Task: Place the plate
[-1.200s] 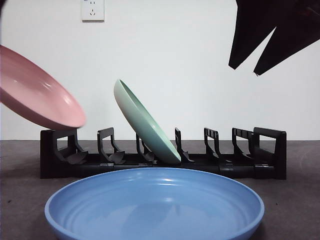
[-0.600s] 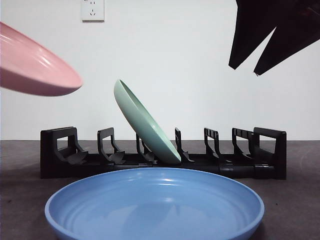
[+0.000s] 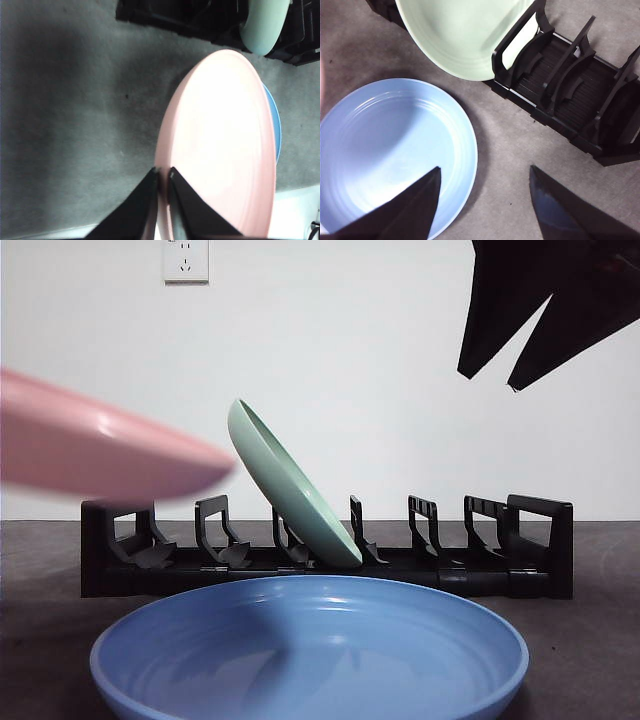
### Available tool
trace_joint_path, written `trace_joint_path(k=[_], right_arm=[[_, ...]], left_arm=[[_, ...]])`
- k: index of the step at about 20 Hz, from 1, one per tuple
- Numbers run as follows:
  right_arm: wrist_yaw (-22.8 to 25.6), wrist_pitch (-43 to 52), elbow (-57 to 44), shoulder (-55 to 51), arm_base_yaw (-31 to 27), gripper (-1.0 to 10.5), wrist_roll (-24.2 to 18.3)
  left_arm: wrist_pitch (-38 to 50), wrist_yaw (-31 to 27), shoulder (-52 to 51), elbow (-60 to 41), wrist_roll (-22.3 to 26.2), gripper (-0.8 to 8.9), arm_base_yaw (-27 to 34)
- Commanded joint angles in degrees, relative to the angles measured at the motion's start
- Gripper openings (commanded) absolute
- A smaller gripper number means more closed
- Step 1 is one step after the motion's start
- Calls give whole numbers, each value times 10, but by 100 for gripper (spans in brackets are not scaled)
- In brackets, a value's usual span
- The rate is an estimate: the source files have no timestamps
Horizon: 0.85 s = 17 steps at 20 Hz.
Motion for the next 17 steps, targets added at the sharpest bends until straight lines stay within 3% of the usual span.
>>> trace_joint_path(k=[1,9,17], right_arm=[[1,2,6,4,3,278,1],[18,3,6,4,3,278,-5],[20,7,6,4,3,278,-5]], left_arm=[[33,22,-1,-25,-28,15,-2],[172,37,4,-144,-115,15,-61],[297,21,93,-154,-163,15,-150]])
